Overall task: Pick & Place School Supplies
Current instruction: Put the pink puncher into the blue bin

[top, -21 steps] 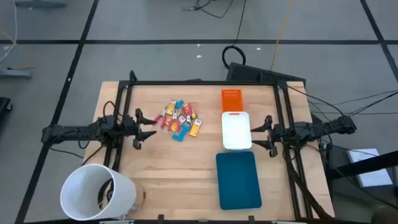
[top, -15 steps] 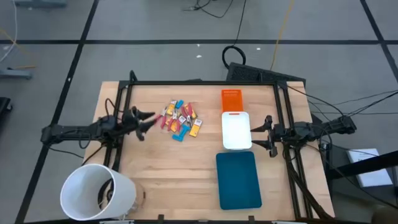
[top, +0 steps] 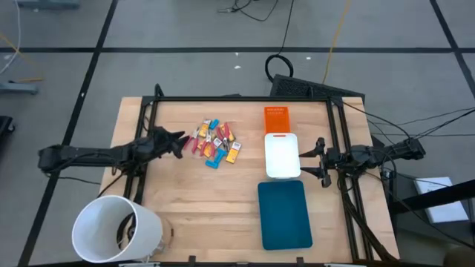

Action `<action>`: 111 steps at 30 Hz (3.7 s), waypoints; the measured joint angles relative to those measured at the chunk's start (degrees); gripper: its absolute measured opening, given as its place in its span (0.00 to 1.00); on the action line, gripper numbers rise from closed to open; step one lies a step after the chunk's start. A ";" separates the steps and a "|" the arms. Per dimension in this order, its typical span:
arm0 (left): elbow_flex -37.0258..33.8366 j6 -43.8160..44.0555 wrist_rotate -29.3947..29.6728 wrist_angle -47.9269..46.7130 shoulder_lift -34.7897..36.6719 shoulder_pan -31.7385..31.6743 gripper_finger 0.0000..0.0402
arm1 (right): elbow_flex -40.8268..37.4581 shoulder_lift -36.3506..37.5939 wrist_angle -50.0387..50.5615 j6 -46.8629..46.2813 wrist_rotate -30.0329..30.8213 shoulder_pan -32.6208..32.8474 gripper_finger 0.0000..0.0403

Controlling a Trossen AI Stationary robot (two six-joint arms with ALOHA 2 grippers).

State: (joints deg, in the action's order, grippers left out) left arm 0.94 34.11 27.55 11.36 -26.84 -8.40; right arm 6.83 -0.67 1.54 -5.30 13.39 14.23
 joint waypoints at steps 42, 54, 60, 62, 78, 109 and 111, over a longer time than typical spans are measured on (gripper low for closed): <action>18.37 9.18 -5.35 -24.78 -44.16 -8.18 0.54 | 0.00 0.01 -0.01 0.00 0.00 -0.01 0.56; 18.29 6.06 -4.74 -23.19 -44.27 -7.04 0.25 | 0.00 0.02 0.00 0.00 0.00 -0.01 0.56; 18.29 6.04 -2.88 -22.98 -44.31 -6.95 0.17 | -0.02 0.02 0.00 0.00 0.00 -0.01 0.56; 18.29 5.84 -2.16 -22.81 -44.31 -6.91 0.16 | -0.02 0.02 -0.02 0.00 0.00 0.01 0.56; 18.22 -0.35 9.12 -15.94 -42.85 -4.86 0.11 | 0.00 0.00 -0.02 0.00 0.00 0.01 0.56; 18.26 -38.17 -21.56 31.41 -39.87 2.76 0.13 | 0.00 0.00 0.00 -0.02 0.00 0.01 0.56; 18.31 -38.93 -21.61 34.08 -41.27 3.66 0.13 | -0.02 0.01 -0.01 -0.01 0.00 0.01 0.56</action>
State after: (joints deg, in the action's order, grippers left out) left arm 19.25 -4.82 5.94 45.44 -68.11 -4.74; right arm 6.81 -0.66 1.54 -5.31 13.39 14.24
